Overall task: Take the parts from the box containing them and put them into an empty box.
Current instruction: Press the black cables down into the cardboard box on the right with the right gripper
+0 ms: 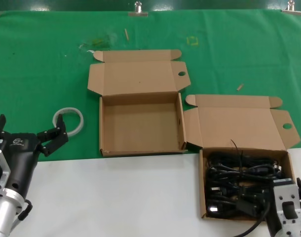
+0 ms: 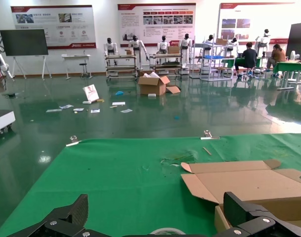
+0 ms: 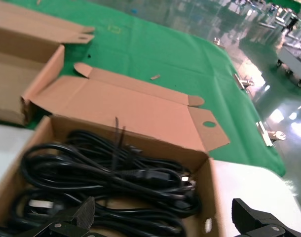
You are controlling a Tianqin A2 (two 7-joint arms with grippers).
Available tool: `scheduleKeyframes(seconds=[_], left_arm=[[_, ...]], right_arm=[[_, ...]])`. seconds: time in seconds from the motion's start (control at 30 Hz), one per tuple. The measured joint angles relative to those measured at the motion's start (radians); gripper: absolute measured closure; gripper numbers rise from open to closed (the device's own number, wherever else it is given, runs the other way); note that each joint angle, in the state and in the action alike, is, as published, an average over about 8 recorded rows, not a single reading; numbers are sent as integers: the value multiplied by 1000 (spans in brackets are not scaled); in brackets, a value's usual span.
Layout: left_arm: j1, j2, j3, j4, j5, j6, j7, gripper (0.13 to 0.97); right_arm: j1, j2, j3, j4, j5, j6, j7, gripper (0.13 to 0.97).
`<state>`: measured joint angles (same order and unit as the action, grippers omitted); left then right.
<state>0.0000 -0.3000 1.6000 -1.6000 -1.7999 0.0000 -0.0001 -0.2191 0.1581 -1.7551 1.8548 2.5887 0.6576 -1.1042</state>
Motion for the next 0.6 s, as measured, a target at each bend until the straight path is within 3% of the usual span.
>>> scheduleKeyframes(seconds=[0.3,0.6], left_arm=[[0,0,0,0,0,0,0,132],[0,0,0,0,0,0,0,132]], right_arm=[[88,0,66,-41,134,26,-289,129],[215,0,46,-162,162,19,-421,129]])
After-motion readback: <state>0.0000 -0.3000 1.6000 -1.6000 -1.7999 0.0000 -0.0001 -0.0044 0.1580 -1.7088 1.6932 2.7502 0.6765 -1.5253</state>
